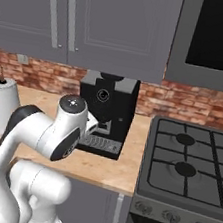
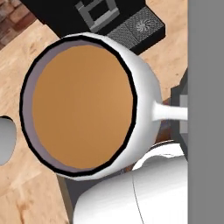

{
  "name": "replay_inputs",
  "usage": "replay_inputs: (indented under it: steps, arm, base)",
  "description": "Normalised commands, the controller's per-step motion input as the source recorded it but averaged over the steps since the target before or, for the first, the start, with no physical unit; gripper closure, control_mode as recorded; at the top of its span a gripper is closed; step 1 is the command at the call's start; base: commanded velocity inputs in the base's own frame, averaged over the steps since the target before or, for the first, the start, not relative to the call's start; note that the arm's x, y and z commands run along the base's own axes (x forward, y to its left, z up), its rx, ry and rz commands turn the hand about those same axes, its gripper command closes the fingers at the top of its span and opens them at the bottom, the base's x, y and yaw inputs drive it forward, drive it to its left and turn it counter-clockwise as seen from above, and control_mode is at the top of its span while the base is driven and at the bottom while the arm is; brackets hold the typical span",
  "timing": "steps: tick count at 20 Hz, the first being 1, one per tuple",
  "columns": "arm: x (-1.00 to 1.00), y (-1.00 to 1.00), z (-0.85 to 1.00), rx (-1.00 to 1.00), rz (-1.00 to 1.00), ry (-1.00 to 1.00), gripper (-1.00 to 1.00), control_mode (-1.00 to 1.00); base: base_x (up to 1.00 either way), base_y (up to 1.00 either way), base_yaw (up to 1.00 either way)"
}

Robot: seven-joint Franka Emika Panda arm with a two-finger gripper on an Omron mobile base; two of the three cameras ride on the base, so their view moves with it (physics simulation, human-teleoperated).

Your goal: Pick up the brewed coffee from the coffee machine and place it next to the breakfast plate on the dining counter.

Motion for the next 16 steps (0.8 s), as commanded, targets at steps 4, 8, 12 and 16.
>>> replay_inputs:
  steps: [4,8,12,16]
  arm:
    - [0.0,0.0,0.0,0.0,0.0,0.0,1.0,1.0]
    - [0.0,0.0,0.0,0.0,0.0,0.0,1.0,1.0]
    - [0.0,0.0,0.0,0.0,0.0,0.0,1.0,1.0]
    - [0.0,0.0,0.0,0.0,0.0,0.0,1.0,1.0]
  base:
    - [-0.98,-0.59,-0.15]
    - [-0.33,-0.97,-0.47]
    - [0.0,-0.95,-0.74]
    - [0.0,-0.67,-0.82]
